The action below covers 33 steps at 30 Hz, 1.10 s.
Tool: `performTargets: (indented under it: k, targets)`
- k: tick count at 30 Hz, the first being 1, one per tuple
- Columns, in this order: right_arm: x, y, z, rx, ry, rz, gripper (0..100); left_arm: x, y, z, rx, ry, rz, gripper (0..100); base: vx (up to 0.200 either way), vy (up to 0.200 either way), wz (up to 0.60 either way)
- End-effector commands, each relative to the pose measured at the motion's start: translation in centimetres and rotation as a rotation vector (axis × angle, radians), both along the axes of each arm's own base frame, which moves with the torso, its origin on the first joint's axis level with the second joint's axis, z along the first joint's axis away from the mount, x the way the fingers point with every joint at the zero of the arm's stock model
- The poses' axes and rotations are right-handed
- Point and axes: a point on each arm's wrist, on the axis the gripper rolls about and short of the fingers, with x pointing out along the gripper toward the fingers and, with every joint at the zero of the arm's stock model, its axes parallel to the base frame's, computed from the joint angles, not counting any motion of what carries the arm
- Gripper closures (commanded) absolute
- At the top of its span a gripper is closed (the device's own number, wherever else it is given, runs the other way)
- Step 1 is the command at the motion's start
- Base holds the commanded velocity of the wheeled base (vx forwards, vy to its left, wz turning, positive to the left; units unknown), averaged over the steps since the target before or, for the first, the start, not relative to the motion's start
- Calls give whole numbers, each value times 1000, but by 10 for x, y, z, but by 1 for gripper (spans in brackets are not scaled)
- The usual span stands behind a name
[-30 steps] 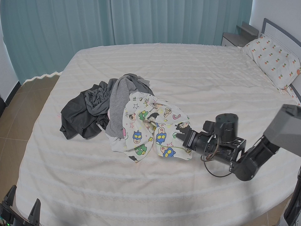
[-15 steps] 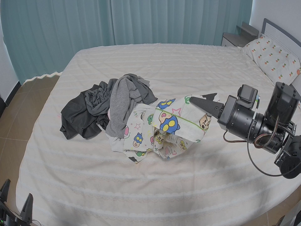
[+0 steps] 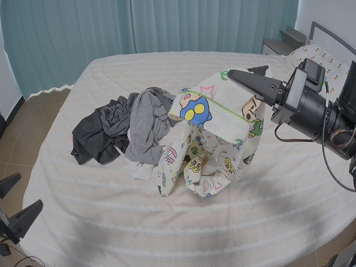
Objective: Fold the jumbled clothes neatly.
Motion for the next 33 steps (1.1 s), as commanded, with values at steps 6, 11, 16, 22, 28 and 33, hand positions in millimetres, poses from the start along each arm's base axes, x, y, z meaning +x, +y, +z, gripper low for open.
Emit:
performTargets:
  k: [6, 11, 16, 22, 28, 33]
  targets:
    - [-33, 13, 57, 73, -99, 154, 100, 156, -102, -134, 230, 478, -494, 0, 0, 0, 0]
    - [-35, 15, 59, 78, -102, 166, 100, 142, -132, -139, 152, 587, -500, 0, 0, 0, 0]
    - [-37, 17, 59, 78, -101, 176, 100, 142, -147, -151, 177, 578, -435, 0, 0, 0, 0]
    - [-37, 17, 59, 78, -101, 174, 100, 143, -165, -162, 167, 533, -320, 0, 0, 0, 0]
    - [-37, 16, 58, 75, -98, 173, 100, 131, -162, -173, 207, 499, -248, 0, 0, 0, 0]
    - [-37, 16, 59, 78, -101, 173, 100, 136, -158, -171, 223, 457, -123, 0, 0, 0, 0]
